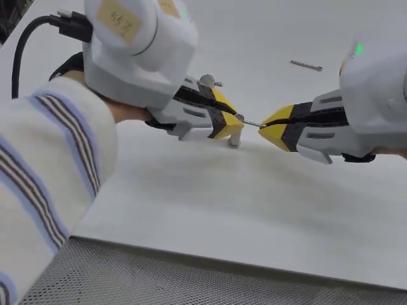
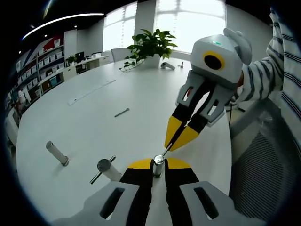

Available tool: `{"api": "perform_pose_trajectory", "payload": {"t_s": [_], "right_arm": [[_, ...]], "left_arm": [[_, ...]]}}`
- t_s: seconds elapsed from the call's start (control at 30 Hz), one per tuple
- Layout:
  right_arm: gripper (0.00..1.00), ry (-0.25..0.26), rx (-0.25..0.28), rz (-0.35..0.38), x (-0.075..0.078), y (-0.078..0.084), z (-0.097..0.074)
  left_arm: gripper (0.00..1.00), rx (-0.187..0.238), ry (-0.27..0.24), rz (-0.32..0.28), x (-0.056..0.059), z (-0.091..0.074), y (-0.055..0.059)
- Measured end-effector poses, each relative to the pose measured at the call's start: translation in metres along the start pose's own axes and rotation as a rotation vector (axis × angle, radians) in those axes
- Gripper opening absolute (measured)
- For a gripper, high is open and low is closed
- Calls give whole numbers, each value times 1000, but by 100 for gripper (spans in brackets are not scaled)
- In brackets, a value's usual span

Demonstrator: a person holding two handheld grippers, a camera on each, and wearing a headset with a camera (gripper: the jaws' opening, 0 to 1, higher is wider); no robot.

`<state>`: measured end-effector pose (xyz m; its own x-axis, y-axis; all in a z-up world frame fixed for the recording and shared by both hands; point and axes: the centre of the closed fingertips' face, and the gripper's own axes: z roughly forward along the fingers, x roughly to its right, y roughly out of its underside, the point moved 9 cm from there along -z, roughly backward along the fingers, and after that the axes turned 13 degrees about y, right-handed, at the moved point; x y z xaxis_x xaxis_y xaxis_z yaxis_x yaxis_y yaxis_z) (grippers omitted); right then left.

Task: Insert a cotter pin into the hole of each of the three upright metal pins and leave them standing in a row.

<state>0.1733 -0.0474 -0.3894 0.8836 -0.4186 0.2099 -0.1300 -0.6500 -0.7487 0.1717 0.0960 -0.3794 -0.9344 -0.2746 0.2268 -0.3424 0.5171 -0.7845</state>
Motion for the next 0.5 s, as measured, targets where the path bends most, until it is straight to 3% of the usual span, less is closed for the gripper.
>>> {"api": "perform_pose_trajectory", "payload": {"t_s": [0.5], "right_arm": [[0,-50,28,-51,1,-8,10]], "left_arm": [[5,-4,-1,-2,0,-1,1]]}}
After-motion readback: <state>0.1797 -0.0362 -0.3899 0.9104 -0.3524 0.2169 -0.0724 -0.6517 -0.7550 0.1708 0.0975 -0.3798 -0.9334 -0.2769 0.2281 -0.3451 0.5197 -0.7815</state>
